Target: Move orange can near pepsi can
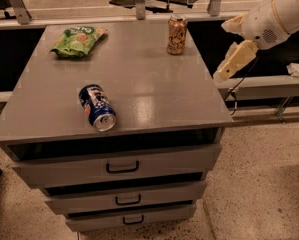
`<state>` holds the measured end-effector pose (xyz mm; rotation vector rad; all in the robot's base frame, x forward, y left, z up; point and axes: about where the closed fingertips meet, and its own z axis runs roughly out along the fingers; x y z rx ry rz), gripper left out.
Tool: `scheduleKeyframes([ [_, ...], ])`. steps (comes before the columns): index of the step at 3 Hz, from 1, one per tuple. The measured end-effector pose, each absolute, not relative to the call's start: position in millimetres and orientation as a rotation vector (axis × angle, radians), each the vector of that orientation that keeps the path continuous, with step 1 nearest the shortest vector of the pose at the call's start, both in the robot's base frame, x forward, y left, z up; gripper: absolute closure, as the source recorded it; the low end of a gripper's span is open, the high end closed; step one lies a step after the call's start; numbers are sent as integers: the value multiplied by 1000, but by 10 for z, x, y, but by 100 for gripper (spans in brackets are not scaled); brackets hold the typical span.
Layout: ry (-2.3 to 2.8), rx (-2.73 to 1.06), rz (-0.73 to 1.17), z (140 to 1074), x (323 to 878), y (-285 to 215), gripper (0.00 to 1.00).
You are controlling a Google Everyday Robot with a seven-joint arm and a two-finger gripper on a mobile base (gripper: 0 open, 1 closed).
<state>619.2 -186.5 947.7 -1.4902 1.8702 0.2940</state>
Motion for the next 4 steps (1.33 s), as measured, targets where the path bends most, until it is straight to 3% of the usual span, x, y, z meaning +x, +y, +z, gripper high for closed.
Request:
scheduleKeyframes([
  [1,1861,-1444,288,9381,6357,-1850,0],
  [4,1691,-1024,348,8985,7993,-1903,0],
])
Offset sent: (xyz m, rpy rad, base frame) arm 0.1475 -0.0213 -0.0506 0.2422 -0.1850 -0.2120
